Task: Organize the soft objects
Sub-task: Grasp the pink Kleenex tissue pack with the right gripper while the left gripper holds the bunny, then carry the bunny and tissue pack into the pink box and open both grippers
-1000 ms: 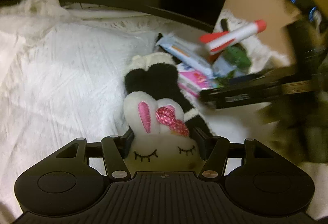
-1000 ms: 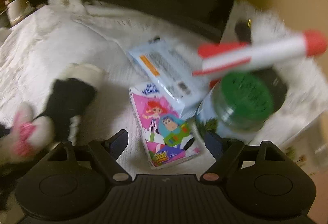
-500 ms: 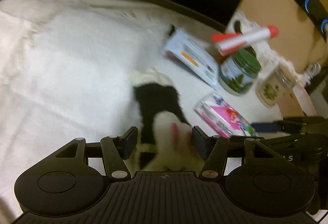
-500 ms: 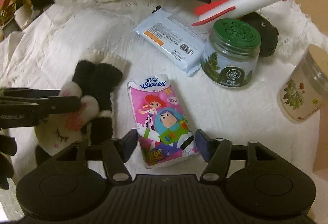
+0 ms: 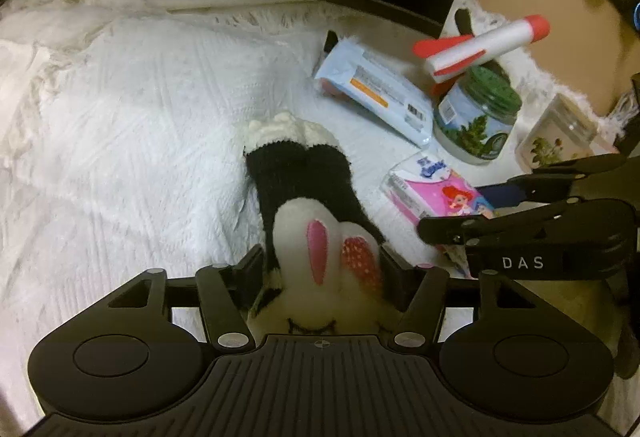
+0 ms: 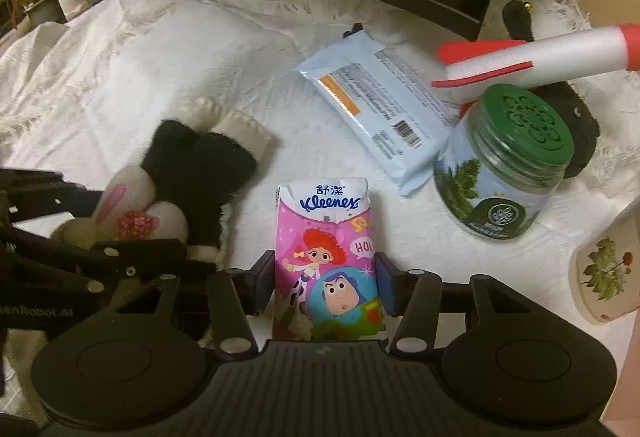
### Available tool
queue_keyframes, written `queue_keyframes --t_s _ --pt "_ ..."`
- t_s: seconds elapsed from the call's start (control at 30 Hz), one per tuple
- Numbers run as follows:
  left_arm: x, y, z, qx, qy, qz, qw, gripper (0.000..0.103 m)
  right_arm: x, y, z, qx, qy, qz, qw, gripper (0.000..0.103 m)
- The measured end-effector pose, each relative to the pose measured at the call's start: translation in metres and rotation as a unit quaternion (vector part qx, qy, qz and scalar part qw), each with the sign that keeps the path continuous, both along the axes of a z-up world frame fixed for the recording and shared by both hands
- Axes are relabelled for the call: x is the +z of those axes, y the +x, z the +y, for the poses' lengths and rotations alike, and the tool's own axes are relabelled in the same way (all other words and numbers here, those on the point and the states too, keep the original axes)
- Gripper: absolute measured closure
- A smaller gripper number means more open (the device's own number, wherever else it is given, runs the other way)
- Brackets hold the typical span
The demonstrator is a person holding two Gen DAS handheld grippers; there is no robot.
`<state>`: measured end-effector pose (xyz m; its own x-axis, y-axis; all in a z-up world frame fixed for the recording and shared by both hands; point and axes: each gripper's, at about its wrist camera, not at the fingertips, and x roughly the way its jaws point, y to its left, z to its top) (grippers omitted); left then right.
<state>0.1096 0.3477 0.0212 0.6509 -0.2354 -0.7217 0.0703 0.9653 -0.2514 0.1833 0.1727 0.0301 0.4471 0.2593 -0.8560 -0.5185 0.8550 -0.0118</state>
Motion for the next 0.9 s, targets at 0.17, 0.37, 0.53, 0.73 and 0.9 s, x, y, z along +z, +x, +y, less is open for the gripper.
queue_keyframes --t_s 0.17,0.37,0.53,0.73,0.9 --pt "0.000 -0.005 0.009 0.007 -0.030 -0.011 0.9995 0.046 0.009 -0.006 0.002 0.005 -0.007 -0.011 1.000 0.053" --pt "0.003 -0.009 0.013 -0.005 -0.050 -0.019 0.9986 0.050 0.015 -0.005 -0.008 -0.015 -0.007 -0.006 1.000 0.053" --pt "0.012 -0.012 0.020 -0.011 -0.076 -0.030 0.9966 0.053 0.026 -0.010 -0.020 -0.031 0.001 -0.010 0.999 0.053" --pt "0.059 0.001 0.017 -0.027 -0.080 -0.087 0.9926 0.053 0.081 -0.011 -0.044 -0.056 0.047 -0.072 0.995 0.053" --pt "0.118 0.027 0.001 -0.051 -0.094 -0.159 0.9815 0.053 0.156 -0.014 -0.093 -0.095 0.068 -0.166 0.979 0.053"
